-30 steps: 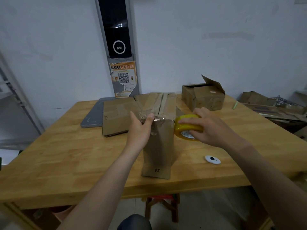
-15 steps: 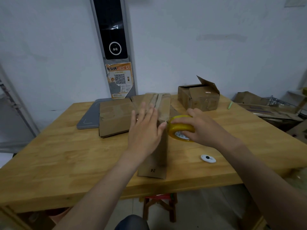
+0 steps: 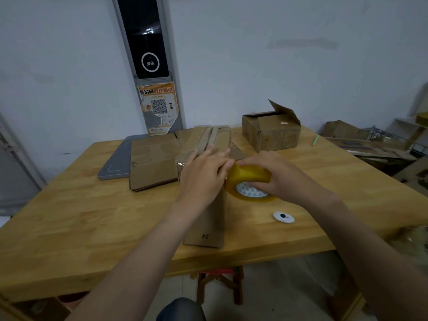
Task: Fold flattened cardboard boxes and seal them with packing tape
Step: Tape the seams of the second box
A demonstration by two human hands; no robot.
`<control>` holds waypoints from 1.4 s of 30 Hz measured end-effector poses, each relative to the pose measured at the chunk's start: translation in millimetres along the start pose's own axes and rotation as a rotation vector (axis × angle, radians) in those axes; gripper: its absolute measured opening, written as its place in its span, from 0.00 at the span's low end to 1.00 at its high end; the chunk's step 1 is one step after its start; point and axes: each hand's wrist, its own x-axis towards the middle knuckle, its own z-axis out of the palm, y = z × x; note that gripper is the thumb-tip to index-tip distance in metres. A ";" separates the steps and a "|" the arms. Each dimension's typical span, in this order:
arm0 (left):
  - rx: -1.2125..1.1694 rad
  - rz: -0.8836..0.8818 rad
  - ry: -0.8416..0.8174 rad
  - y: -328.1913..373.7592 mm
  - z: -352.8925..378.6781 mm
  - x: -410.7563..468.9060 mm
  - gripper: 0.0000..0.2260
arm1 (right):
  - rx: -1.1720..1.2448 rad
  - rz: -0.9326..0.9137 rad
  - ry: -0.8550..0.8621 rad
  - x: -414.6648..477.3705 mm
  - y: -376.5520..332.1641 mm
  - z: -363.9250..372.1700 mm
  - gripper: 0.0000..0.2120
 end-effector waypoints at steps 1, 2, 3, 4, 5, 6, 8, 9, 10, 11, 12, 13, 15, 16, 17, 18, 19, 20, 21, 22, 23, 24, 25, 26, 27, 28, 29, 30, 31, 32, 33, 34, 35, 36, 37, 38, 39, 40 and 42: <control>0.006 -0.001 0.017 -1.5 2.2 0.2 0.16 | -0.060 -0.023 0.027 0.2 0.0 0.9 0.29; 0.008 -0.005 0.033 -2.6 3.6 -0.4 0.20 | -0.119 -0.048 0.056 0.0 -0.8 2.2 0.29; -0.001 -0.018 0.049 -4.1 4.7 -0.7 0.24 | -0.163 -0.068 0.084 0.3 -1.8 4.1 0.29; -0.012 -0.034 0.062 -6.0 6.0 -0.4 0.27 | -0.194 -0.078 0.108 0.5 -3.1 6.0 0.29; -0.005 -0.037 0.073 -7.4 7.5 0.0 0.27 | -0.215 -0.083 0.121 1.1 -3.3 7.9 0.29; 0.020 -0.018 0.085 -8.7 8.4 -0.7 0.25 | -0.229 -0.086 0.122 1.8 -4.1 9.2 0.29; 0.070 0.047 0.110 -11.8 9.8 -3.7 0.21 | -0.236 -0.082 0.109 2.4 -4.1 11.5 0.30; 0.090 0.063 0.118 -13.2 10.0 -6.1 0.21 | -0.226 -0.074 0.098 2.2 -3.5 12.6 0.30; 0.104 0.058 0.131 -14.9 10.0 -8.3 0.22 | -0.210 -0.070 0.094 1.5 -3.0 12.9 0.30; 0.106 0.034 0.145 -17.5 9.9 -10.4 0.22 | -0.189 -0.065 0.100 1.2 -2.0 12.6 0.30; 0.086 -0.004 0.150 -20.4 8.1 -11.5 0.24 | -0.173 -0.056 0.104 1.0 -1.1 11.9 0.30; 0.050 -0.041 0.144 -24.3 5.9 -11.1 0.25 | -0.166 -0.045 0.101 1.0 0.0 11.2 0.30; -0.039 -0.078 0.115 -33.7 0.3 -6.5 0.26 | -0.165 -0.039 0.099 1.4 1.4 10.5 0.30; -0.080 -0.083 0.095 -38.2 -3.1 -3.7 0.26 | -0.162 -0.044 0.103 2.0 1.4 11.0 0.31; -0.111 -0.087 0.075 -41.2 -6.7 -1.3 0.25 | -0.157 -0.046 0.107 2.3 2.0 12.1 0.31; -0.142 -0.092 0.058 -43.5 -9.1 0.8 0.24 | -0.155 -0.047 0.111 2.6 2.1 13.2 0.31; -0.187 -0.096 0.044 -45.1 -11.1 2.0 0.22 | -0.155 -0.048 0.116 2.8 2.9 14.8 0.32; -0.252 -0.094 0.033 -46.6 -12.4 2.8 0.18 | -0.157 -0.049 0.121 2.9 3.4 16.2 0.32; -0.326 -0.081 0.026 -48.3 -13.4 2.8 0.15 | -0.156 -0.049 0.123 3.1 3.9 17.3 0.32; -0.392 -0.062 0.022 -51.0 -14.1 2.8 0.14 | -0.155 -0.048 0.125 3.2 4.4 17.9 0.32; -0.442 -0.046 0.016 -54.1 -15.0 2.3 0.13 | -0.152 -0.049 0.127 3.2 5.1 18.4 0.32; -0.477 -0.036 0.013 -58.0 -16.4 1.5 0.13 | -0.150 -0.048 0.126 3.0 5.4 18.4 0.32; -0.502 -0.030 0.020 -61.8 -17.8 0.0 0.13 | -0.147 -0.042 0.125 2.6 5.8 18.1 0.32; -0.518 -0.030 0.045 -65.7 -18.8 -2.2 0.13 | -0.146 -0.038 0.123 2.2 5.7 17.5 0.32; -0.535 -0.034 0.083 -69.5 -19.7 -5.7 0.14 | -0.145 -0.037 0.122 2.0 5.7 17.2 0.32; -0.559 -0.040 0.123 -73.1 -19.8 -9.6 0.14 | -0.144 -0.036 0.124 1.7 5.0 17.3 0.32; -0.593 -0.046 0.151 -76.0 -19.1 -13.1 0.14 | -0.142 -0.035 0.127 1.6 4.8 17.5 0.32; -0.628 -0.051 0.162 -79.0 -18.1 -15.7 0.14 | -0.142 -0.036 0.131 2.1 4.5 17.7 0.31; -0.655 -0.052 0.155 -82.2 -17.6 -17.8 0.14 | -0.142 -0.038 0.138 2.8 4.0 18.2 0.31; -0.675 -0.052 0.134 -85.2 -18.4 -18.9 0.13 | -0.141 -0.040 0.150 3.8 3.6 19.0 0.31; -0.695 -0.053 0.103 -87.6 -20.1 -19.4 0.13 | -0.141 -0.041 0.164 4.7 3.5 19.7 0.31; -0.719 -0.058 0.070 -89.9 -22.5 -19.4 0.13 | -0.141 -0.041 0.172 5.3 3.5 20.6 0.31; -0.745 -0.066 0.038 -91.4 -25.8 -19.6 0.14 | -0.139 -0.038 0.175 5.4 3.6 21.3 0.31; -0.762 -0.075 0.006 -92.5 -29.2 -19.8 0.15 | -0.137 -0.035 0.173 5.2 3.5 21.6 0.32; -0.767 -0.082 -0.024 -93.5 -32.4 -20.6 0.16 | -0.136 -0.033 0.172 4.9 3.4 21.5 0.32; -0.765 -0.090 -0.052 -94.9 -34.8 -21.3 0.17 | -0.137 -0.035 0.173 4.9 3.0 21.2 0.32; -0.773 -0.103 -0.076 -96.9 -36.8 -22.0 0.18 | -0.136 -0.034 0.174 5.1 2.3 21.0 0.31; -0.795 -0.121 -0.093 -99.0 -38.3 -22.5 0.18 | -0.135 -0.032 0.174 5.3 1.4 20.6 0.31; -0.864 -0.161 -0.107 -101.5 -40.4 -24.4 0.19 | -0.132 -0.024 0.170 6.0 -0.3 19.8 0.31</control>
